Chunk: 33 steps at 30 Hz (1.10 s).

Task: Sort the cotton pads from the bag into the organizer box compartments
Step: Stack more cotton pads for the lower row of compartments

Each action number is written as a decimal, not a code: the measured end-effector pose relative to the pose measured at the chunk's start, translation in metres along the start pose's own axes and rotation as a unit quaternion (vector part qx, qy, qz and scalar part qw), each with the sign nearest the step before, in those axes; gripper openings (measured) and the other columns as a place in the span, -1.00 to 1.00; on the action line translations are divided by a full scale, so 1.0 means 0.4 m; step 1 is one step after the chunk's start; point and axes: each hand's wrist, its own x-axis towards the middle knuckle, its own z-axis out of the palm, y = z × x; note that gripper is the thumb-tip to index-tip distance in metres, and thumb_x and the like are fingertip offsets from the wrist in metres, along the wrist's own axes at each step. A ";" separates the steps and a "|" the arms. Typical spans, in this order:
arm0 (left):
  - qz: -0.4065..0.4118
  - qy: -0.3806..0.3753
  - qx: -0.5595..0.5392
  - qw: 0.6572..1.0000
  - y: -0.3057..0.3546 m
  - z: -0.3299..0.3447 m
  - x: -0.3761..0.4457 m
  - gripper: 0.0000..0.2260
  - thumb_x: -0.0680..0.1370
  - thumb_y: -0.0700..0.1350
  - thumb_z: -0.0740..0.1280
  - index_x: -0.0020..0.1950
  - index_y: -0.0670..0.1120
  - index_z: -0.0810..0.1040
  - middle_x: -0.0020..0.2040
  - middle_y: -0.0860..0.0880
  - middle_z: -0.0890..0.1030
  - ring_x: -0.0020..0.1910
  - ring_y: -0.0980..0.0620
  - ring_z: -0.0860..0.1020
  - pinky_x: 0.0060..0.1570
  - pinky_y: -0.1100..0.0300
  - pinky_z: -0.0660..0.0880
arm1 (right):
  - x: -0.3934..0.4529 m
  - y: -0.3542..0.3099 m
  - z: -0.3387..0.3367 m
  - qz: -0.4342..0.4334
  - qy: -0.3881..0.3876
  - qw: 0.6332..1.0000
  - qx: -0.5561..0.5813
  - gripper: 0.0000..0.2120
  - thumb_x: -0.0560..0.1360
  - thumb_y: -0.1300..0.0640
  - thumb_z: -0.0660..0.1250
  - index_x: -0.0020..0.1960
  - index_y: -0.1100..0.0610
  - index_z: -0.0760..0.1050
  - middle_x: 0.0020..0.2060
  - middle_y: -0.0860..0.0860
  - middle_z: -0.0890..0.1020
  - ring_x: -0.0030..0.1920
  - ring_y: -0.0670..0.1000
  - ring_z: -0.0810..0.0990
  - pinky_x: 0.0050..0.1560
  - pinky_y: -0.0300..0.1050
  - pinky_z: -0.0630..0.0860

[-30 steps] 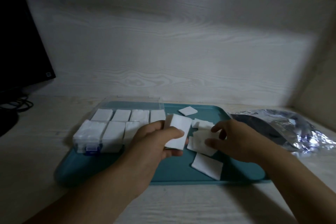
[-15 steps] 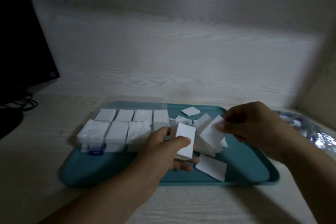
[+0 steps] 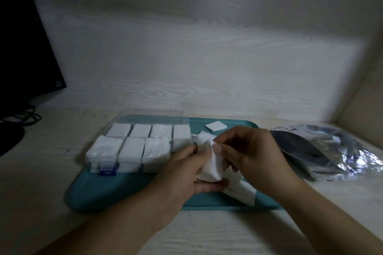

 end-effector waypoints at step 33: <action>0.010 -0.048 -0.113 0.992 0.008 0.014 -0.014 -0.68 0.55 -0.14 0.26 0.28 -0.16 0.56 0.06 -0.24 0.68 -0.09 -0.14 0.65 -0.03 -0.05 0.61 | -0.006 0.025 0.012 -0.028 0.074 0.992 -0.097 -0.85 0.51 0.09 0.36 0.07 -0.03 0.59 -0.09 -0.19 0.64 -0.10 -0.22 0.58 -0.12 -0.31 0.51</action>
